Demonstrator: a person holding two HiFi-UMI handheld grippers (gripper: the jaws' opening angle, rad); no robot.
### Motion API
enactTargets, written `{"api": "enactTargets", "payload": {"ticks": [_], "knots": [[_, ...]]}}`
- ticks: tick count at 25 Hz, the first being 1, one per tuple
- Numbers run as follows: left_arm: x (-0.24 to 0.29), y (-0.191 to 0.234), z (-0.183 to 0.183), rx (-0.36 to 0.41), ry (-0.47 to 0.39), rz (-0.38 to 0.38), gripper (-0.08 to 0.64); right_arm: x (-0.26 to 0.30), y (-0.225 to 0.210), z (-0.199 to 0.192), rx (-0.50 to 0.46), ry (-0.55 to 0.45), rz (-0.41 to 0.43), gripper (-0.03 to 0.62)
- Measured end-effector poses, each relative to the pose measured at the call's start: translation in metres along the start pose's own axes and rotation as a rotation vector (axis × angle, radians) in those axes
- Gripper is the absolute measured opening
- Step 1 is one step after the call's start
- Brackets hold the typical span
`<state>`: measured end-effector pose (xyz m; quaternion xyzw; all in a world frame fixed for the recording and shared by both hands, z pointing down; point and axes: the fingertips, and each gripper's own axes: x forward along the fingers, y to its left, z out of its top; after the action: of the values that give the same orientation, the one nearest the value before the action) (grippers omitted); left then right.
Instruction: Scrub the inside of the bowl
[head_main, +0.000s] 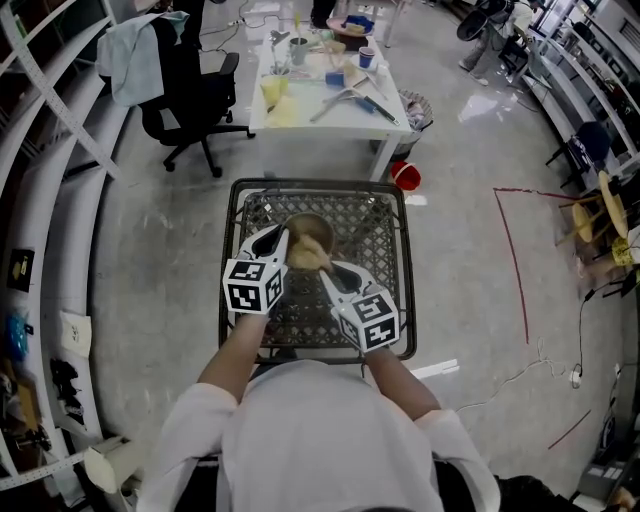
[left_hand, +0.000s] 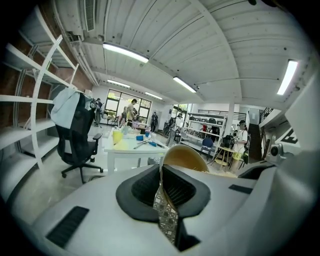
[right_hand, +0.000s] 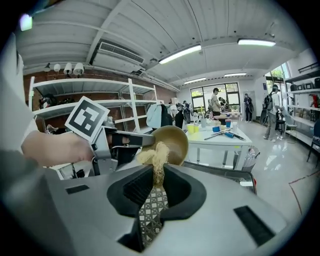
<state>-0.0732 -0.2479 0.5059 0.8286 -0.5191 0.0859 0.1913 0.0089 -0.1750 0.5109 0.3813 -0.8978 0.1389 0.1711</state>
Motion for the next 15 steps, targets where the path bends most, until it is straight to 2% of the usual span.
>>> {"api": "enactTargets", "payload": {"ticks": [9, 15], "knots": [[0.008, 0.017, -0.017, -0.047, 0.032, -0.003, 0.048, 0.004, -0.008, 0.013, 0.041, -0.078, -0.015, 0.069], [0.021, 0.036, -0.042, -0.106, 0.093, 0.012, 0.048, 0.001, -0.017, 0.021, 0.094, -0.122, -0.03, 0.069]]}}
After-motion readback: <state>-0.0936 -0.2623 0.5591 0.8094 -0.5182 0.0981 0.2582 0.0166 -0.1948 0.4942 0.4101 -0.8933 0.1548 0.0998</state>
